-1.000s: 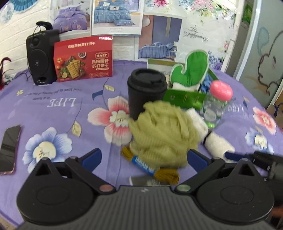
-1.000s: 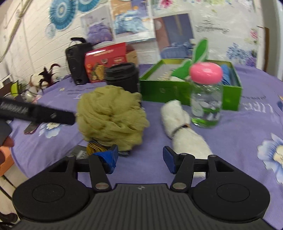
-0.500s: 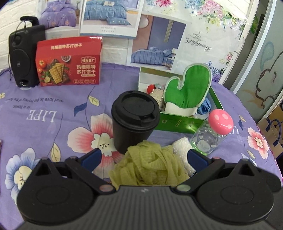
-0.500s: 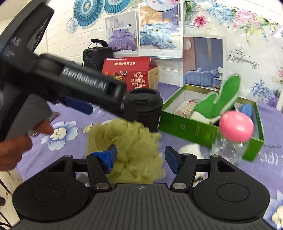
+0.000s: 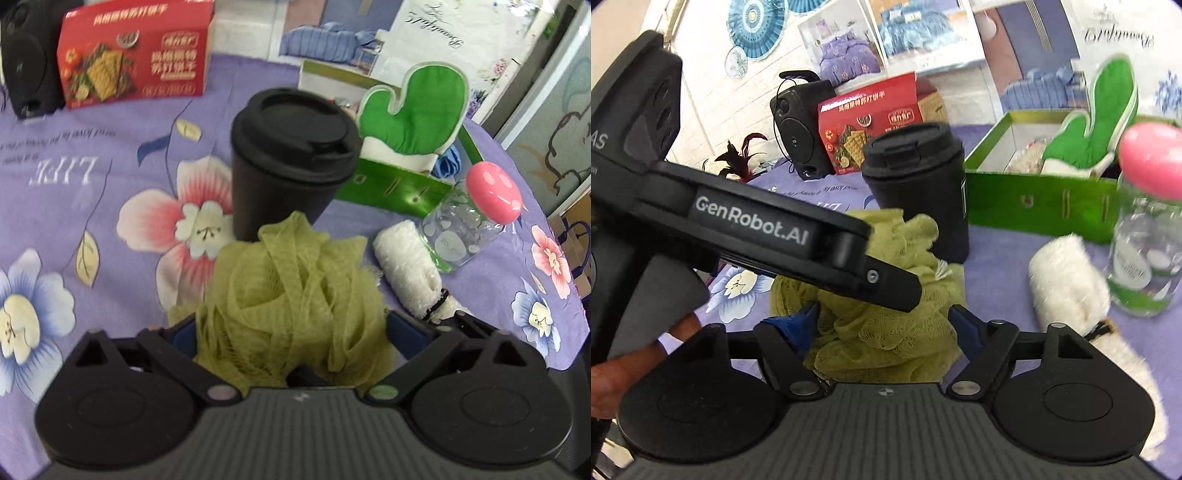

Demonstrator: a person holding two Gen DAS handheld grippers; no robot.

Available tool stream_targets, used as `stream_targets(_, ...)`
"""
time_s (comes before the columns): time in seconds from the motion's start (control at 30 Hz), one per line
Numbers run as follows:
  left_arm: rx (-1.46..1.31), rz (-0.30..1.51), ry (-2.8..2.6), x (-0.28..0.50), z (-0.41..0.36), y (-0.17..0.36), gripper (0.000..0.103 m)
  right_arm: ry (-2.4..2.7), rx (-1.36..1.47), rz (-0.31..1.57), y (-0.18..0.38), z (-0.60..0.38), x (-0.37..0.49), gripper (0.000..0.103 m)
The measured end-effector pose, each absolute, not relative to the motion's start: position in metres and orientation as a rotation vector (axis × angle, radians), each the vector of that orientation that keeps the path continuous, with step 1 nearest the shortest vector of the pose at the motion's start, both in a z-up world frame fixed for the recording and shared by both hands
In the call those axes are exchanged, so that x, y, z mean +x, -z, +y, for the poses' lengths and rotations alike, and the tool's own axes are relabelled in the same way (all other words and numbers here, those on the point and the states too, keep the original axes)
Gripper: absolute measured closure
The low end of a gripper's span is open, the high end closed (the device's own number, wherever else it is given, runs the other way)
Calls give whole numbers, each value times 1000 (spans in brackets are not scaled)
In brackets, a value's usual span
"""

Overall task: Organize soft objects
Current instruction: 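Close both grippers on the yellow-green mesh sponge, then carry the mesh sponge into the green box and open both grippers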

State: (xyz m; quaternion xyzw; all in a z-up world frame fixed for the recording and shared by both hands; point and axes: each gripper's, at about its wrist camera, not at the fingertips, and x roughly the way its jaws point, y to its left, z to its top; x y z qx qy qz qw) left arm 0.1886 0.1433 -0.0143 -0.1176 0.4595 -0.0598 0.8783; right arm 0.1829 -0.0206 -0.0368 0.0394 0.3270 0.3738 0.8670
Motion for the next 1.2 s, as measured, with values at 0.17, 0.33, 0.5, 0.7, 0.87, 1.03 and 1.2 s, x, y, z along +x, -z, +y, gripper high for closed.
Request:
stream_targets(0.17, -271, 945, 126, 183, 148, 10, 33, -802, 50, 679, 35, -15, 179, 48)
stream_targets(0.33, -202, 870, 149, 165, 139, -13, 56, -811, 48, 629, 24, -23, 169, 85)
stream_targets(0.5, -156, 770, 187, 145, 119, -46, 59, -771, -8, 517, -4, -34, 146, 87)
stream_targets(0.7, -118, 622, 248, 157, 96, -98, 58, -700, -68, 366, -50, -52, 158, 87)
stream_targets(0.87, -94, 532, 251, 213, 85, -140, 59, -661, -111, 285, -87, -56, 221, 87)
stream_targets(1.03, -89, 543, 237, 280, 83, -150, 58, -639, -135, 295, -101, -56, 282, 86)
stream_targets(1.2, -83, 617, 212, 336, 79, -133, 53, -636, -134, 381, -90, -56, 328, 82)
